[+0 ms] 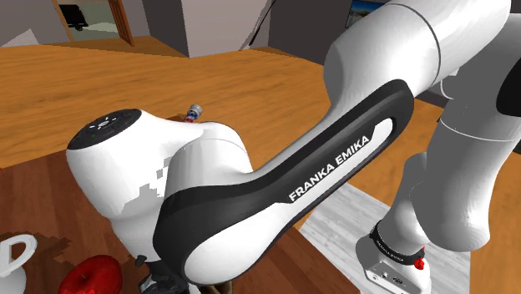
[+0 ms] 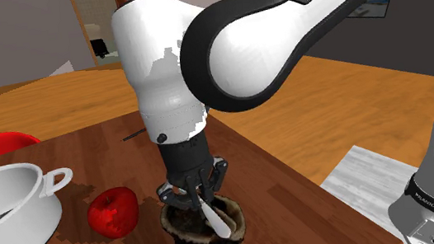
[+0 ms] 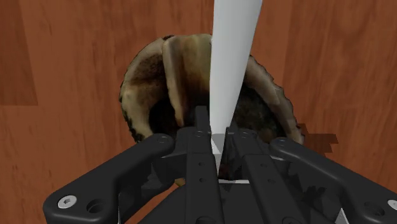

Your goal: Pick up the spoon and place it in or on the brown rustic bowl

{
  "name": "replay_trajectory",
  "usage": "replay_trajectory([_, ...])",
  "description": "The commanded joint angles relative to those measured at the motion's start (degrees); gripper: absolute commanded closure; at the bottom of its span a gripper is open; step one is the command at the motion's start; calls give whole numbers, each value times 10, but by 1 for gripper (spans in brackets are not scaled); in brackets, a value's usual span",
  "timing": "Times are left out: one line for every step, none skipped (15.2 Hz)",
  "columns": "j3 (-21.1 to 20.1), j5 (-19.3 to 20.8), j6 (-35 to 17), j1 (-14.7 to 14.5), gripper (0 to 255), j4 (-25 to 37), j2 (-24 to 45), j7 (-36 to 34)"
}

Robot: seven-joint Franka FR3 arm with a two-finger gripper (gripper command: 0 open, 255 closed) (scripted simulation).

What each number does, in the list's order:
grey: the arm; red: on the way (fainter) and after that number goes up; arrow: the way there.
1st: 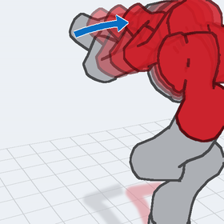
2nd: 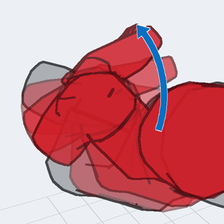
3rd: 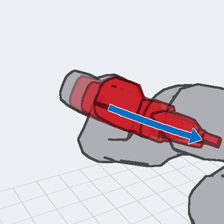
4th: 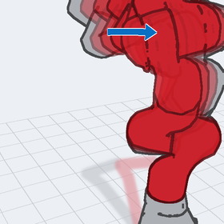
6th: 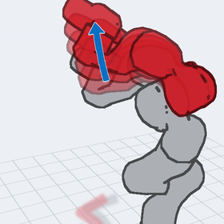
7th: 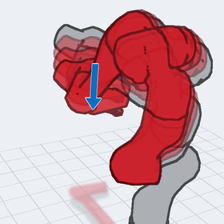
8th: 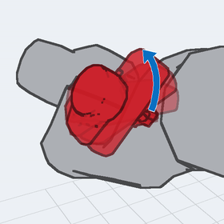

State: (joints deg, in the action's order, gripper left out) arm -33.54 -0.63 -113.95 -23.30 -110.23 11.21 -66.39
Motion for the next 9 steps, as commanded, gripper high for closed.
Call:
replay_trajectory([1,1,-2,0,255,-2,2,0])
replay_trajectory([1,1,-2,1,255,-2,2,0])
replay_trajectory([1,1,-2,1,255,-2,2,0])
replay_trajectory([1,1,-2,1,255,-2,2,0])
replay_trajectory([1,1,-2,1,255,-2,2,0])
replay_trajectory([1,1,-2,1,0,-2,2,0])
replay_trajectory([1,1,-3,1,0,-3,2,1])
replay_trajectory([1,1,-3,1,0,-4,2,1])
replay_trajectory([1,1,-4,1,0,-4,2,1])
